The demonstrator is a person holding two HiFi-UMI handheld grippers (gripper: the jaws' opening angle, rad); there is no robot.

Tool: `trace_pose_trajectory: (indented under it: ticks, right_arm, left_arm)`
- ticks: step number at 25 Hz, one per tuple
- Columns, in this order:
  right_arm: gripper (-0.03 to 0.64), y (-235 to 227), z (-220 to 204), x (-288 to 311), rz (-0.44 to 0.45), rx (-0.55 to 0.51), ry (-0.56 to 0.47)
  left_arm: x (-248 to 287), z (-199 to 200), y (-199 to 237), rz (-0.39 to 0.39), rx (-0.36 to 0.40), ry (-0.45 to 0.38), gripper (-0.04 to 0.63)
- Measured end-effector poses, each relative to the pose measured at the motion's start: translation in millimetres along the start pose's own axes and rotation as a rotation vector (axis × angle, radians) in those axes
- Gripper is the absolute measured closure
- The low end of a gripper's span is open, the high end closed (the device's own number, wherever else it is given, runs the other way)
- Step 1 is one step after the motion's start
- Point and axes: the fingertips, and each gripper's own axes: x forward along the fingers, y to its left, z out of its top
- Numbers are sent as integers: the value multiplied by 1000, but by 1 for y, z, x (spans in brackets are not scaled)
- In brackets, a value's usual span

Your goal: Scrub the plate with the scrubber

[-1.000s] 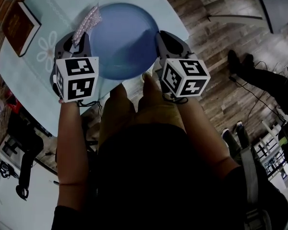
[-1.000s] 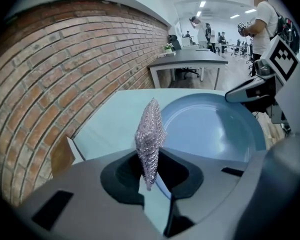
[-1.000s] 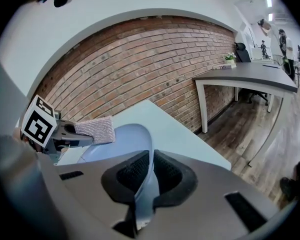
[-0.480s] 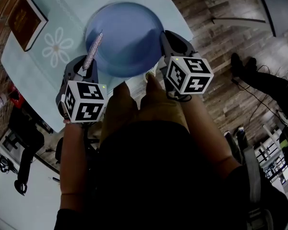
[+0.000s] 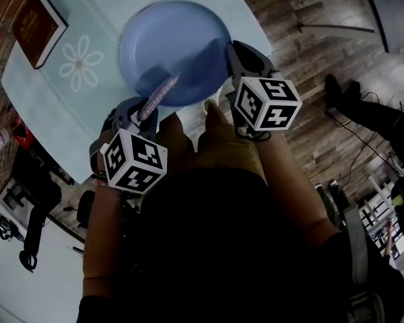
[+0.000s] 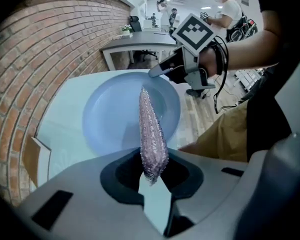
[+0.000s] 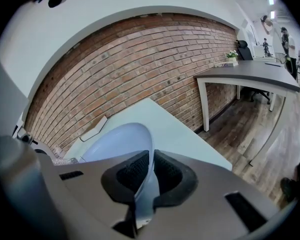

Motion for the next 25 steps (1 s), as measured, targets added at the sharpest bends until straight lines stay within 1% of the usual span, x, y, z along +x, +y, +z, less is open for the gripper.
trace_pose_trajectory:
  ticks: [3, 5, 8, 12, 17, 21, 25]
  right_arm:
    - [560, 0, -1, 0, 8, 1, 0]
    - [560, 0, -1, -1, 10, 1, -1]
    - [560, 0, -2, -1, 14, 6, -2]
    - [560, 0, -1, 1, 18, 0, 1]
    - [560, -1, 0, 1, 15, -7, 1]
    - [560, -1, 1, 1, 17, -9, -1]
    - [560, 0, 1, 3, 14, -12, -3]
  left_arm:
    - [4, 11, -21, -91, -11, -27, 512]
    - [8, 22, -32, -138, -22, -52, 512]
    - [16, 36, -39, -168, -62, -93, 512]
    - [29, 58, -34, -143, -59, -125, 512]
    - [53, 86, -26, -96, -11, -131, 512]
    - [62, 106, -8, -49, -12, -159, 512]
    - [66, 118, 19, 6, -18, -174, 512]
